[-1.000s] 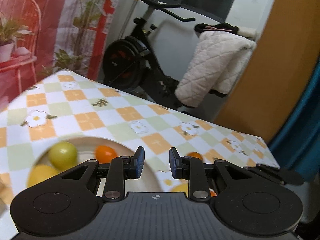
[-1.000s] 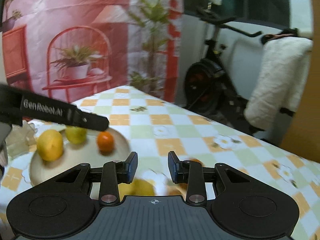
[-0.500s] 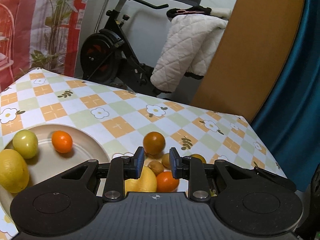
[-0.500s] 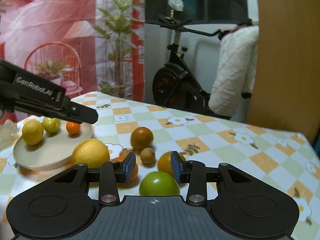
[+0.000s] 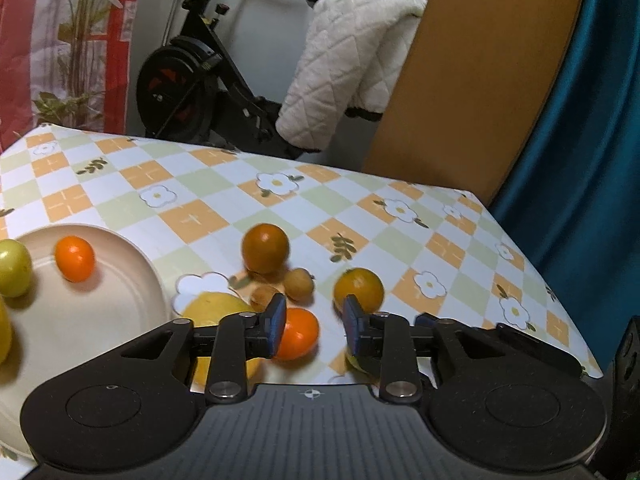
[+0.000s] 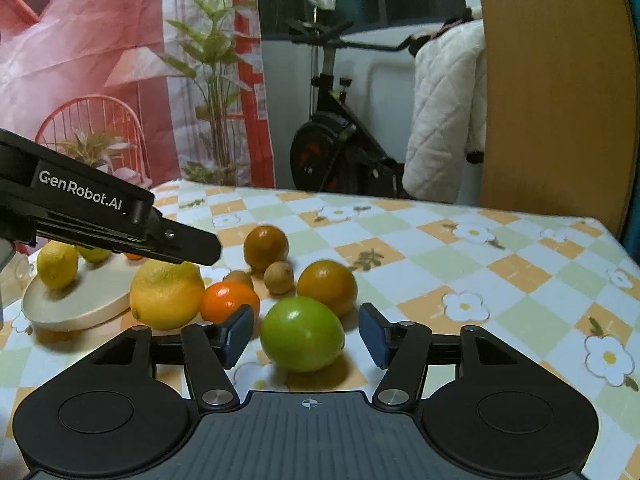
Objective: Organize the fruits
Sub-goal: 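Withdraw the left tool from the plate toward the fruit cluster, then close the left gripper around the green tomato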
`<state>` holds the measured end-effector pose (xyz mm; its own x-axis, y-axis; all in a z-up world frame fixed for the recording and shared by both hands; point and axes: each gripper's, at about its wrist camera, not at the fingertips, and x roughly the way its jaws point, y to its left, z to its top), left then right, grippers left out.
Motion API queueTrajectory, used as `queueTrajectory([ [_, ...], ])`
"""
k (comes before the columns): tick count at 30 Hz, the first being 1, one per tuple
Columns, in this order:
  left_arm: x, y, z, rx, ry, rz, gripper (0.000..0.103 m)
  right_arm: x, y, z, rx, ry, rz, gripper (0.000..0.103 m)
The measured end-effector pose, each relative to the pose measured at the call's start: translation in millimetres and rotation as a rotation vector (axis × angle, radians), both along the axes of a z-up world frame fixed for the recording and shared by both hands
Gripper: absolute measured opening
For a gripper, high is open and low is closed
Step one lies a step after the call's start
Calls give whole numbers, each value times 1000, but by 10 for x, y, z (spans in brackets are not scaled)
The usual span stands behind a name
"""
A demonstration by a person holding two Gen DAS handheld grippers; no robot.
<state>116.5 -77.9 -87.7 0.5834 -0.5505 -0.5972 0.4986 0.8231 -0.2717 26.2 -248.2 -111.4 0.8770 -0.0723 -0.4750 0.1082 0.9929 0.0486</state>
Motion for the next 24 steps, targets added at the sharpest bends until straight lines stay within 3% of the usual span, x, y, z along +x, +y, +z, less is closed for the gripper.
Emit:
queueTrajectory([
  [5, -16, -90, -17, 1, 20, -29, 41, 8, -29, -9, 18, 5, 11, 56],
  [7, -35, -160, -28, 9, 20, -45, 50, 11, -31, -10, 24, 9, 17, 57],
  [18, -25, -396, -148, 61, 58, -95, 50, 74, -104, -54, 82, 65, 13, 56],
  [24, -3, -471, -198, 79, 75, -98, 50, 95, -123, -79, 103, 82, 24, 48],
])
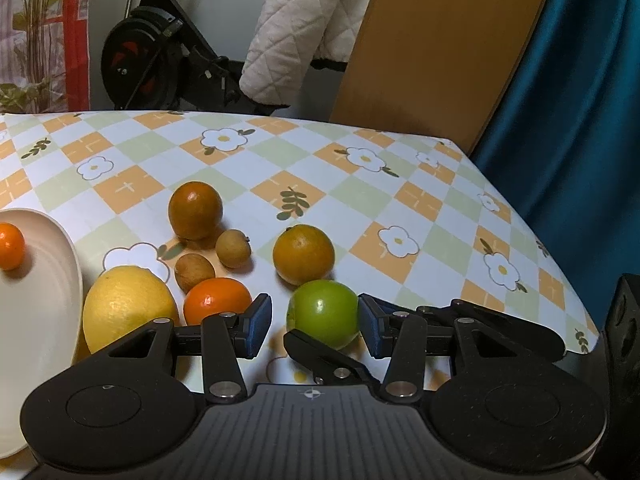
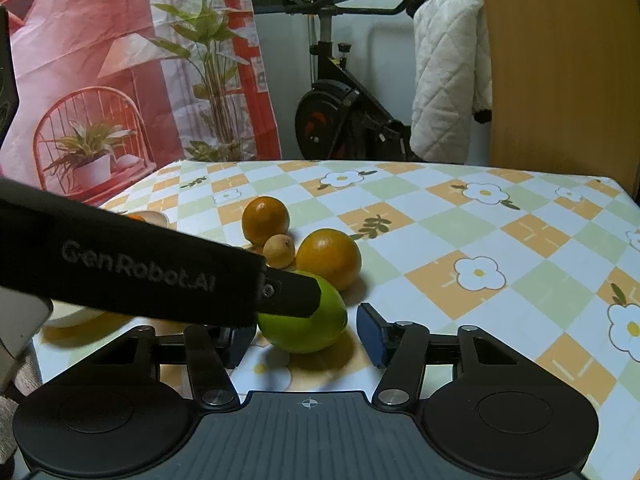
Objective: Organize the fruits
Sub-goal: 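Close the left gripper around the green tomato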
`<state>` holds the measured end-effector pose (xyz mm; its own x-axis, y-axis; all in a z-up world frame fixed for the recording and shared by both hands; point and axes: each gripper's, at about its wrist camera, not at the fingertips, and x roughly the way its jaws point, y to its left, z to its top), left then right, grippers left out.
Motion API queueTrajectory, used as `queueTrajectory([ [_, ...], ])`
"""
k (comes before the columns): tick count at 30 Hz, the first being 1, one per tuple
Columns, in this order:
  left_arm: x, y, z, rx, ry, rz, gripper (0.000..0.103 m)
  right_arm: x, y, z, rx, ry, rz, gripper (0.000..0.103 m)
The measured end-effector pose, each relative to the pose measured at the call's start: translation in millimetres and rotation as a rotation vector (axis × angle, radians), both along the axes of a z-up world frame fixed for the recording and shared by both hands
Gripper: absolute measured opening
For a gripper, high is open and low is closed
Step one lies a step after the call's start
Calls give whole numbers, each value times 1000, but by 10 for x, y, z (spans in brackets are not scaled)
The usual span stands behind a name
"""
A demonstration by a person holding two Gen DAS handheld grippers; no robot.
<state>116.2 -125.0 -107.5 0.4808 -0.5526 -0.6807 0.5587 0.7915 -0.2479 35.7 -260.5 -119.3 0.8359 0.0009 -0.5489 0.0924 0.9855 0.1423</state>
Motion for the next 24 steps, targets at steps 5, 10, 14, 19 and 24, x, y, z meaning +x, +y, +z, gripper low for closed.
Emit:
queueTrajectory([
  [5, 35, -35, -26, -16, 20, -3, 47, 9, -26, -5, 18, 2, 3, 46],
  [10, 6, -59, -40, -12, 20, -28, 41, 4, -41, -5, 29, 0, 8, 46],
  [14, -3, -50, -41, -8, 19, -27, 41, 4, -50, -6, 36, 0, 19, 46],
  [19, -35, -29, -40, -5, 15, -10, 40, -1, -35, -2, 40, -1, 35, 46],
  [24, -69, 4, -49, -15, 20, 19, 41, -3, -13, 4, 36, 2, 55, 46],
])
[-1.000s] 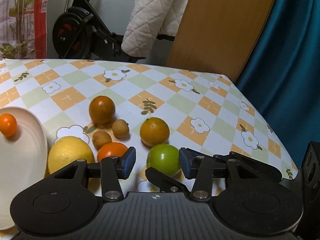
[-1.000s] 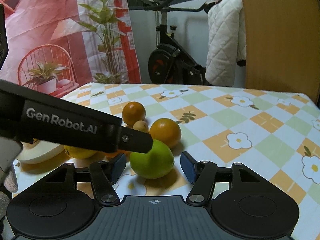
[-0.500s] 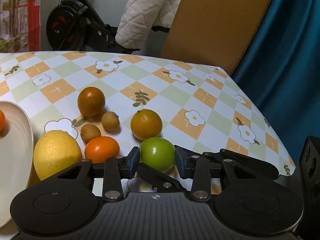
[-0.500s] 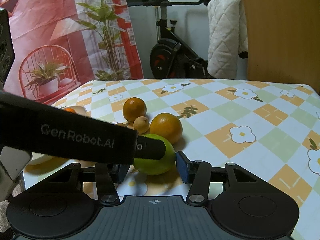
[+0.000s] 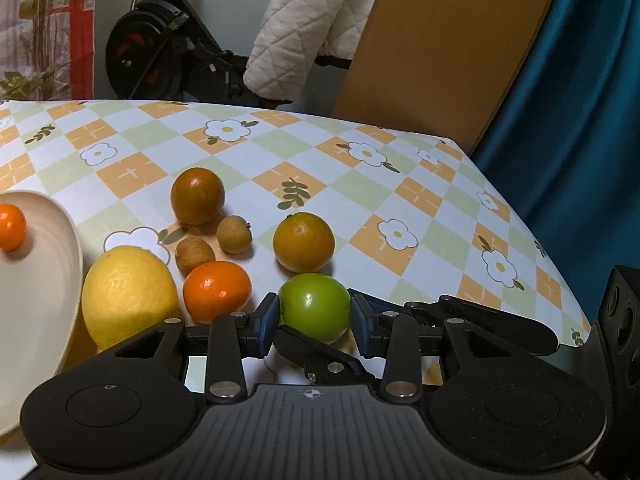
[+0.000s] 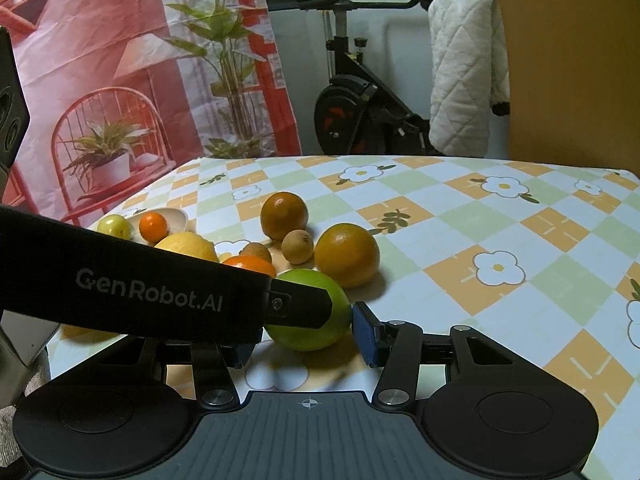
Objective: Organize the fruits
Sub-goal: 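Close the left gripper around the green tomato, then carry the green tomato into the plate and open the left gripper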
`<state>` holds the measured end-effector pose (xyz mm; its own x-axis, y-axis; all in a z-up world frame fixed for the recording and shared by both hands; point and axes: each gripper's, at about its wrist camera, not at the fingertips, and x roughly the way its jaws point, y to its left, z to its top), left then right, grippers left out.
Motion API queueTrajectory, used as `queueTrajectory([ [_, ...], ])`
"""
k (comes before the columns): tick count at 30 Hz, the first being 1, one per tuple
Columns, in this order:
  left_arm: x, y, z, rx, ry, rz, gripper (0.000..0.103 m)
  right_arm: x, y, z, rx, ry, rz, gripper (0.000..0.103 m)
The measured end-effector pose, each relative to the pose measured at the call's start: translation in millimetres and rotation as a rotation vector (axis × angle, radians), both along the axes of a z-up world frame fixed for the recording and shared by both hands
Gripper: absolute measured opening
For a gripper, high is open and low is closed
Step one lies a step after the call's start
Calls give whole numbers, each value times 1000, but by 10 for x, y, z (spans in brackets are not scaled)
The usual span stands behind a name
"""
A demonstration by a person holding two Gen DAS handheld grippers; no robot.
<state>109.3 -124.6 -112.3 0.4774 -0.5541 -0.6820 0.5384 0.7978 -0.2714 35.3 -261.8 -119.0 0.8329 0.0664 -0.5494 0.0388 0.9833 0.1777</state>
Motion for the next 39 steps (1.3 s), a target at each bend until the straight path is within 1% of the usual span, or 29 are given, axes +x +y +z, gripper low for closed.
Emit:
queueTrajectory([
  [13, -114, 136, 8, -5, 14, -8, 41, -92, 128, 30, 11, 23, 7, 46],
  [23, -159, 259, 94, -46, 7, 10, 41, -101, 257, 158, -9, 23, 11, 46],
  [30, -125, 482, 165, -87, 4, 63, 40, 4, 436, 289, -37, 24, 42, 46],
  [35, -81, 719, 221, -133, 2, 114, 40, 131, 652, 400, -72, 21, 80, 46],
  [39, -39, 909, 240, -177, 8, 163, 40, 236, 844, 480, -119, 25, 123, 46],
])
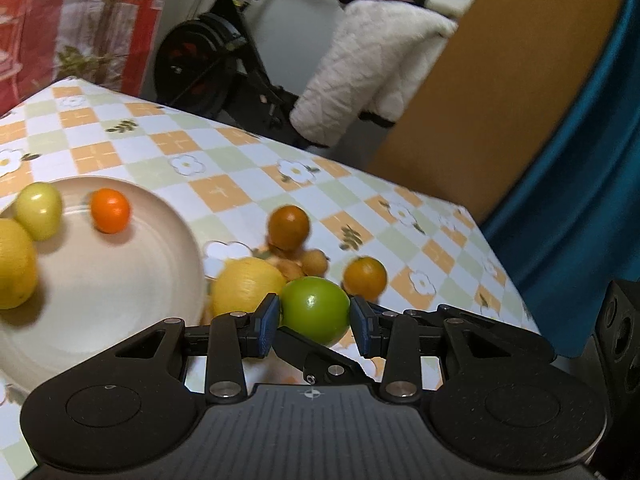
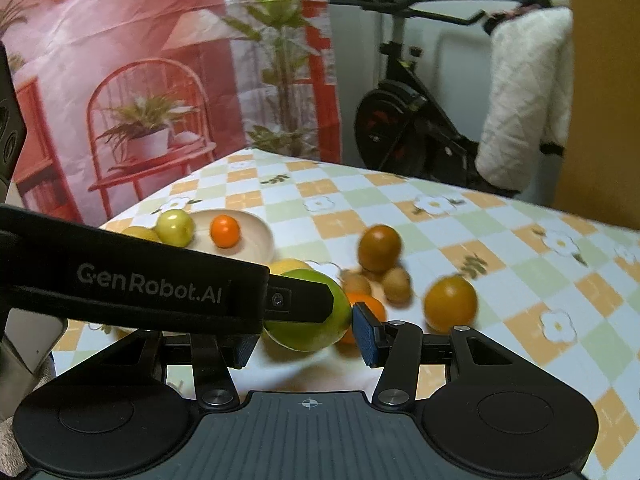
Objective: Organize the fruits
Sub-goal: 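Carry the green tomato into the plate and open the left gripper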
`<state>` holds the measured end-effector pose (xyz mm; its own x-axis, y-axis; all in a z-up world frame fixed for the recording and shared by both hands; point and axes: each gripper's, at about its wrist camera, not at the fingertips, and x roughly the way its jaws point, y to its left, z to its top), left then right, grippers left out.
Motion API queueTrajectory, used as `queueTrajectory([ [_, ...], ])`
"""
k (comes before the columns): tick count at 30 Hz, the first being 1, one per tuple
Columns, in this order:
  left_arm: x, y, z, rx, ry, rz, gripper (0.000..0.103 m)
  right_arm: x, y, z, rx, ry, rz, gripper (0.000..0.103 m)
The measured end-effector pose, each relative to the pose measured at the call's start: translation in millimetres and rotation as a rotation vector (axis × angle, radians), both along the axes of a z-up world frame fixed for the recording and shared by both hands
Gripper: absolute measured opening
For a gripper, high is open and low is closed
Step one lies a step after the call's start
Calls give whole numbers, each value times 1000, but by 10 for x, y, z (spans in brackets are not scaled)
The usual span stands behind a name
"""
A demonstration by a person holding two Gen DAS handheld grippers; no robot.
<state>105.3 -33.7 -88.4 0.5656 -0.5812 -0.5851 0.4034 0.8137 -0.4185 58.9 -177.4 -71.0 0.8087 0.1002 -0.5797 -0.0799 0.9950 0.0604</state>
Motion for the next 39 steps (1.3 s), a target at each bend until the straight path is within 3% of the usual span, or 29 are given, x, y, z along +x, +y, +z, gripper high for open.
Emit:
queueTrajectory([
  [8, 204, 330, 26, -75, 6, 82, 42, 327, 376, 153, -108, -4, 90, 46],
  [20, 292, 578, -45, -138, 39, 151, 42, 536, 652, 132, -148, 11, 138, 46],
  [39, 609, 831, -285, -147, 80, 248, 41, 1097, 906, -161, -209, 64, 220, 46],
])
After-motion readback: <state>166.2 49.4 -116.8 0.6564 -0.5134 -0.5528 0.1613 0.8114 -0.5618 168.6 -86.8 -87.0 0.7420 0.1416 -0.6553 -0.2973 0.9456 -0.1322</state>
